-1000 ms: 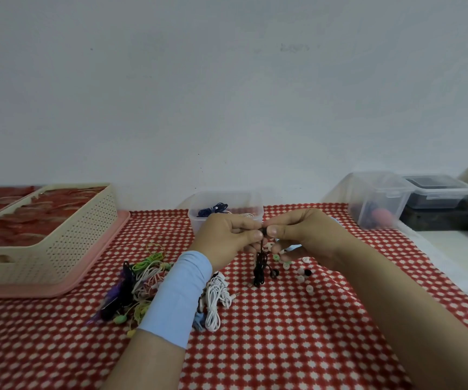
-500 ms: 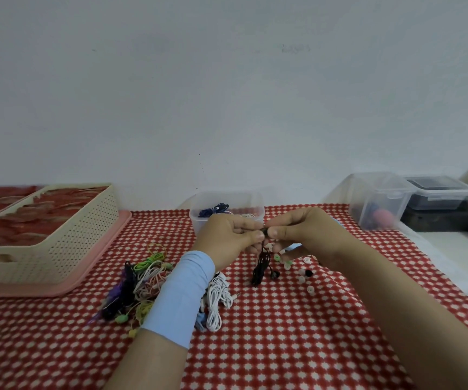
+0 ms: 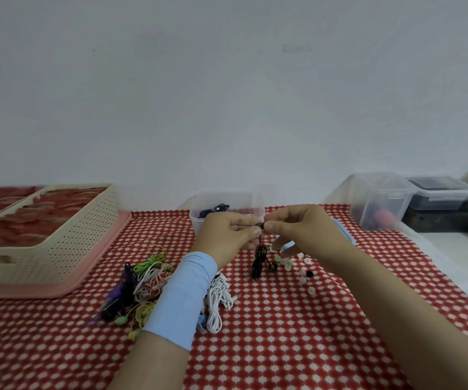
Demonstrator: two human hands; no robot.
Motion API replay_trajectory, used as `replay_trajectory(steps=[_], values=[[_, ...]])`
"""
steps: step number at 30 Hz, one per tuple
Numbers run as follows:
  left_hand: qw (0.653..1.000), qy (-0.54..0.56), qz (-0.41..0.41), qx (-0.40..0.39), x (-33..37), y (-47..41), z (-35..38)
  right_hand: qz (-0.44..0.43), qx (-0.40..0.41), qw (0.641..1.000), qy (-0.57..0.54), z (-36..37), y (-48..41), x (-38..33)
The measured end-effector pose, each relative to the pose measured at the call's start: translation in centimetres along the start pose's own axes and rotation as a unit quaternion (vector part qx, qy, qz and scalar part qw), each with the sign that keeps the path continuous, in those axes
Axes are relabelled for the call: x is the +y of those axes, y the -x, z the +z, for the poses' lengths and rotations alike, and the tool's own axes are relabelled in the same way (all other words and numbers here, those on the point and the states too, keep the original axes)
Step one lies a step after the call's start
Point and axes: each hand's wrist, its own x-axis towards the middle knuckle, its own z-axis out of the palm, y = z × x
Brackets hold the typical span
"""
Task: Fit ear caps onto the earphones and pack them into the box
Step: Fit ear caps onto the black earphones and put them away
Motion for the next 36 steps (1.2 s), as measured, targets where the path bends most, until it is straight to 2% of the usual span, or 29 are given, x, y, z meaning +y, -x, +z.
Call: replay_trajectory(steps=[7,12,19,24,27,36], values=[[0.999,-0.033,0.009,-0.003,-0.1,0.0,-0.3,-0.003,-0.032,0.999,-0.006,-0.1,0.3,-0.2],[0.999,-0.039,0.013,-0.004,-0.1,0.1,0.0,-0.03,-0.01,1.0,-0.002,0.2,0.2,0.1],[1.0,-0.008,-0.002,-0.001,-0.1,0.2,-0.2,-0.099,-0.007,0.993,0.068,0.4,0.0,0.4],[0.998,0.049,-0.02,-0.025,-0.2,0.3,-0.5,-0.031,-0.076,0.997,-0.015,-0.6,0.3,0.0],[0.997,0.06,-0.017,-0.041,-0.1,0.4,-0.6,-0.005,-0.09,0.995,-0.045,-0.9,0.4,0.0],[0.995,0.024,0.018,-0.09,0.4,0.6,-0.8,0.049,-0.122,0.987,-0.092,-1.1,0.2,0.1]])
